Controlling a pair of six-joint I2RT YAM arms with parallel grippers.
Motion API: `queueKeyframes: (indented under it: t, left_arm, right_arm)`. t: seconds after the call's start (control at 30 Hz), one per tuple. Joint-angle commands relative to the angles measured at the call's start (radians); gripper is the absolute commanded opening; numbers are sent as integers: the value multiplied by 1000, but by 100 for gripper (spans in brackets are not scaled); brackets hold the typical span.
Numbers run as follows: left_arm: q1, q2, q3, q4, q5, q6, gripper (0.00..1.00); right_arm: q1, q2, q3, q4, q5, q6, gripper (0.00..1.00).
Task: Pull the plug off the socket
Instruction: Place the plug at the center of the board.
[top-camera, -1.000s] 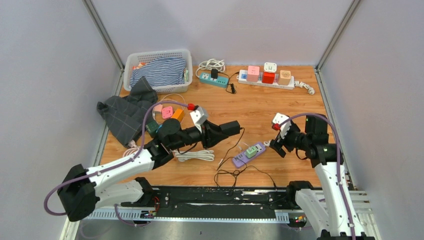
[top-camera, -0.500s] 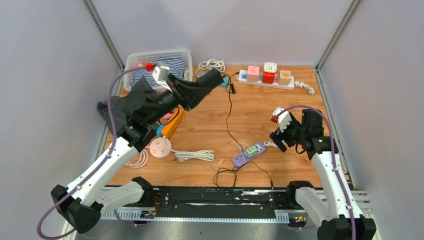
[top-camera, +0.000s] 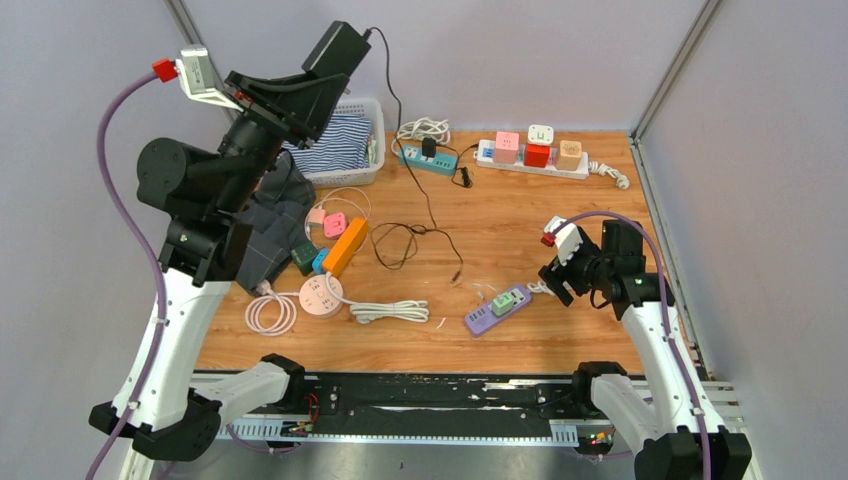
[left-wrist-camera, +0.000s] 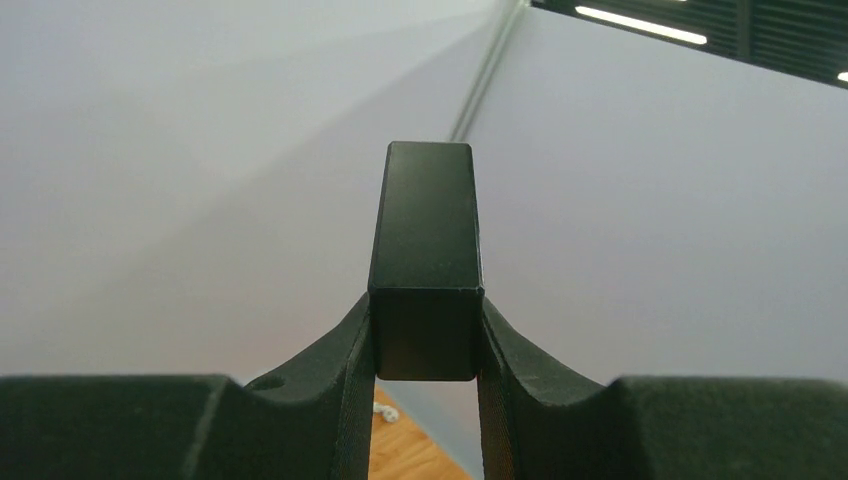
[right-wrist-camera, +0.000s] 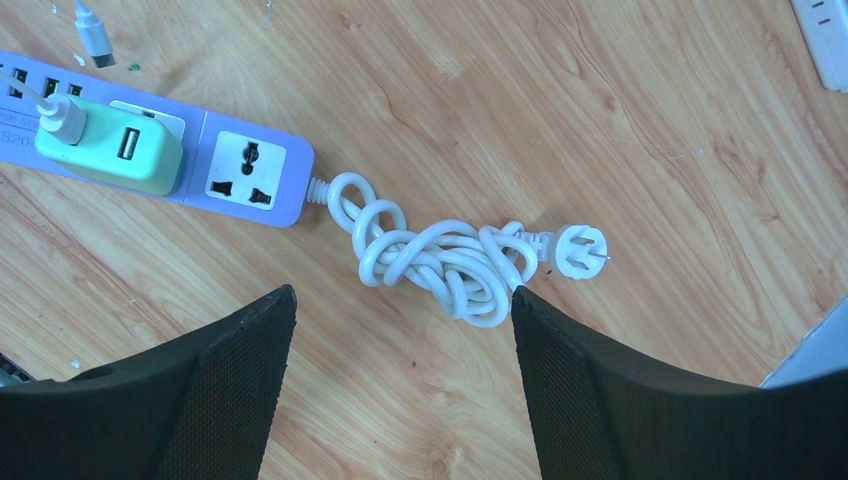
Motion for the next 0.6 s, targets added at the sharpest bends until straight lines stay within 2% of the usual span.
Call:
queueKeyframes:
  t: [0.0,0.1,0.57]
  left_arm:
    - [13,21,154,-258,-136,149,0]
    - [13,12,172,-305,-193,208,0]
    - [13,-48,46,-367,-361,394,0]
  right_arm:
    - [-12,7,-18,7,6,4,80]
    - [-12,11,-20,7,5,2,80]
    - [-12,25,-26,5,-1,-5,80]
